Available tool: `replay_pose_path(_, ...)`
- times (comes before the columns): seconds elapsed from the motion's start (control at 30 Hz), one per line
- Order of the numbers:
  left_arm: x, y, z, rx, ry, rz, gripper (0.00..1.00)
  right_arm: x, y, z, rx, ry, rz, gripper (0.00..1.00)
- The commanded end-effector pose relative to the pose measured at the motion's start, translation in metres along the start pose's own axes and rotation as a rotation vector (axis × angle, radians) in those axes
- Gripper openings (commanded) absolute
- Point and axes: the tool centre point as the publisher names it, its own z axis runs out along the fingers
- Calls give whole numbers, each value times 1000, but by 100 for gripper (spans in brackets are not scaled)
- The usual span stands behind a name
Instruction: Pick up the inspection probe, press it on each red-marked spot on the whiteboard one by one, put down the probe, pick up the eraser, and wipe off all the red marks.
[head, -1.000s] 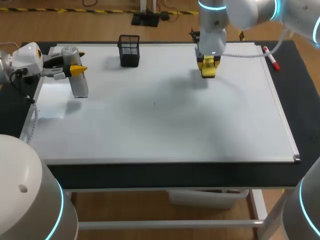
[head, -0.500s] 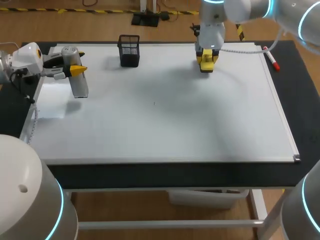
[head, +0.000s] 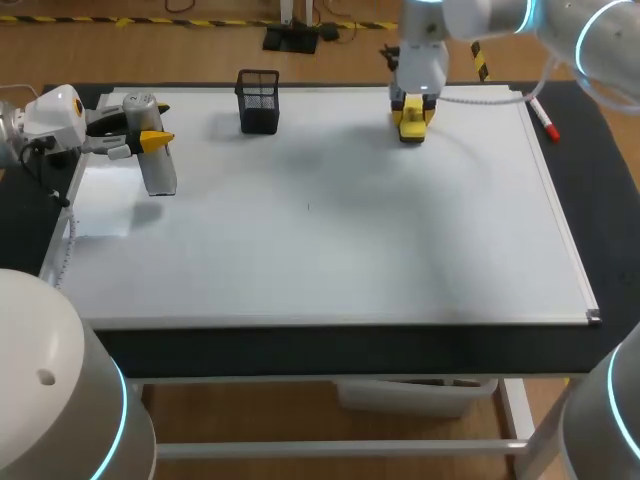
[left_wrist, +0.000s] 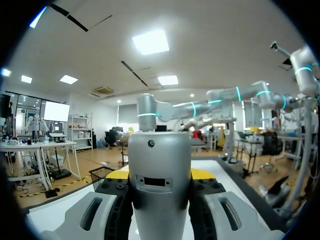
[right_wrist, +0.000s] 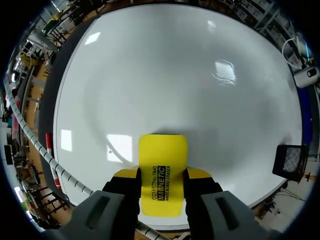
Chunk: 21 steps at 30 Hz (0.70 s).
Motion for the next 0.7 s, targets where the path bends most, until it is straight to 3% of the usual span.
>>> replay_pose_path(0.03, 0, -1, 1, 1, -2, 2, 0, -3, -9, 2, -56, 2, -3, 0)
replay_pose_path(0.3, 0, -1, 1, 1, -2, 2, 0, -3, -10, 5, -78, 22, 1, 2)
replay_pose_path(0.33, 0, -1, 1, 1, -2, 2, 0, -3, -10, 5, -79, 24, 3, 18)
replay_pose_path(0.37, 0, -1, 1, 1, -2, 2, 0, -3, -10, 5, -79, 24, 8, 41)
replay_pose_path(0.47, 0, -1, 1, 1, -2, 2, 0, -2, -9, 5, -77, 19, 17, 53)
replay_pose_path(0.5, 0, -1, 1, 1, -2, 2, 0, -2, -8, 4, -76, 17, 20, 98)
replay_pose_path(0.7, 0, -1, 1, 1, -2, 2, 0, 1, 0, -6, -46, -37, 80, 100)
